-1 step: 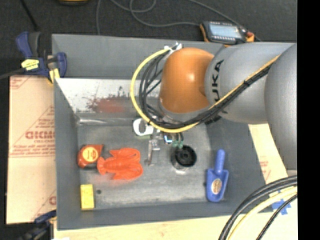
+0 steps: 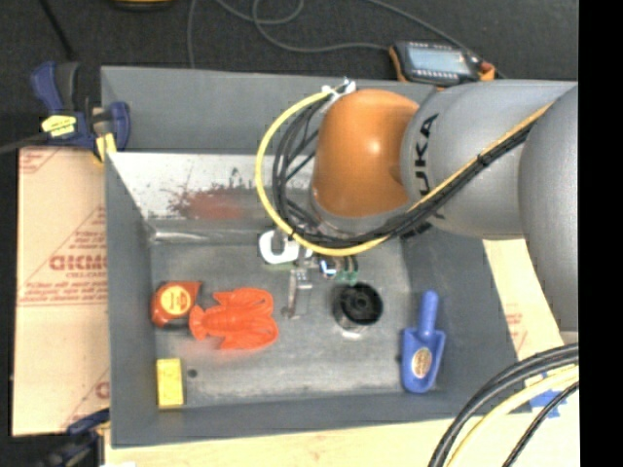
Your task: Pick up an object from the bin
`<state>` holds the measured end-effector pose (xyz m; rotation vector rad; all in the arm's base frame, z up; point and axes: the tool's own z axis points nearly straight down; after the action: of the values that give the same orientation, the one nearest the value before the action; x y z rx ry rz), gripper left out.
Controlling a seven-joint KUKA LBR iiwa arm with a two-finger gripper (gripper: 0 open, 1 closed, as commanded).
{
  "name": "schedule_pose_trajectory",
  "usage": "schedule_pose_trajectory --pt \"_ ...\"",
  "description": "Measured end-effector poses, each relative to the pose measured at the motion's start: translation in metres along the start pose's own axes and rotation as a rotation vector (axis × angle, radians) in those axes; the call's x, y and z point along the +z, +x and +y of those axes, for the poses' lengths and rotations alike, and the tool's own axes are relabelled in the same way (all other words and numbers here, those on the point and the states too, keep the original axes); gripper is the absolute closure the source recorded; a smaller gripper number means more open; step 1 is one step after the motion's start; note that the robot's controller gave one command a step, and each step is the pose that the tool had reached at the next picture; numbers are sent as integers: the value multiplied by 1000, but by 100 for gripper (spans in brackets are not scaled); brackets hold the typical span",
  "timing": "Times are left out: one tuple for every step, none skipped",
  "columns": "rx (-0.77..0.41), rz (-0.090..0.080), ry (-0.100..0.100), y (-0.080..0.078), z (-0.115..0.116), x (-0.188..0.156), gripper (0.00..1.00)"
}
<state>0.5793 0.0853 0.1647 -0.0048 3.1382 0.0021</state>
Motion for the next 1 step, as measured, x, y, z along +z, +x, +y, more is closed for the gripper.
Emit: schedule_pose_trajectory --pt "-81 -4 1 1 35 62 0"
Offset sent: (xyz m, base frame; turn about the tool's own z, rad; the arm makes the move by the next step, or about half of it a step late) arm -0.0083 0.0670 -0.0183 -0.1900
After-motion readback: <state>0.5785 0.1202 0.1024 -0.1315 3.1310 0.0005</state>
